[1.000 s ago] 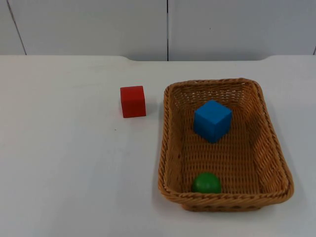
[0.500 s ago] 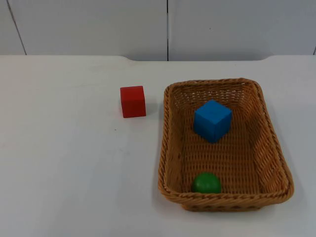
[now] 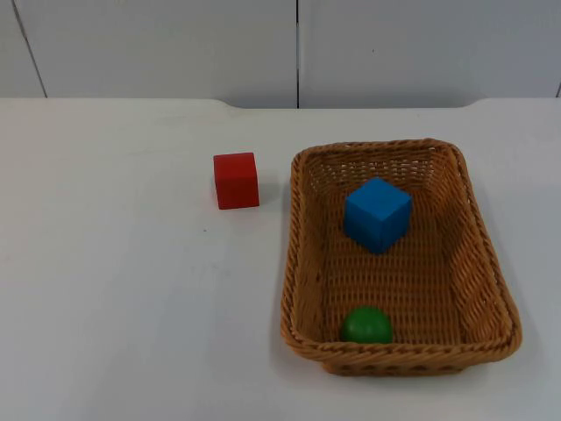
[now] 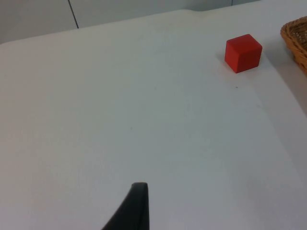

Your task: Place all geometric objects except the red cube into the basket.

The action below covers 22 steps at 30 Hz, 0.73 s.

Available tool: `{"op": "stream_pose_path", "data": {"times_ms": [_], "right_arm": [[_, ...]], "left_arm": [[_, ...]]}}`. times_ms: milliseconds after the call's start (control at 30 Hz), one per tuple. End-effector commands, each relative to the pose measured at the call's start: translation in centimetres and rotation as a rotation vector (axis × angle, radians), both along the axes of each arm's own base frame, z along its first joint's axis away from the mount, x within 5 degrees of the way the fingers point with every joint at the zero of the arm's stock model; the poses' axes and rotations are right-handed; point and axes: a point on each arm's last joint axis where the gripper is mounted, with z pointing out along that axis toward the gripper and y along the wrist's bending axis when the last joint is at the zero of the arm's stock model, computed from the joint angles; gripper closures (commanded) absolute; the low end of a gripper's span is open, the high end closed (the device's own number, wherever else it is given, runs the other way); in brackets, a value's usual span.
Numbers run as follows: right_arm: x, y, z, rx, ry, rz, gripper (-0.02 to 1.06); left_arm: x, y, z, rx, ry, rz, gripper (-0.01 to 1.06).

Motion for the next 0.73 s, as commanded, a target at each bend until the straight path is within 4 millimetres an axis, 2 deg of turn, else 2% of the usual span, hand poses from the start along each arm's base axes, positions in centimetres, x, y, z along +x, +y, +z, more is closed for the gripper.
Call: {"op": "stream_pose_path", "data": {"times_ms": [0, 233, 700], "right_arm": [[0.03, -0.02, 0.01, -0.002, -0.010, -0.008, -0.01], [0.03, -0.02, 0.01, -0.002, -0.010, -0.008, -0.01], [0.03, -0.02, 0.01, -0.002, -0.010, -0.008, -0.01]], "left_arm": [[0.01, -0.03, -0.14, -0.001, 0.000, 0.001, 0.00], [0.01, -0.03, -0.14, -0.001, 0.000, 0.004, 0.00], [-0.07, -0.15, -0.14, -0.001, 0.000, 0.257, 0.00]]}}
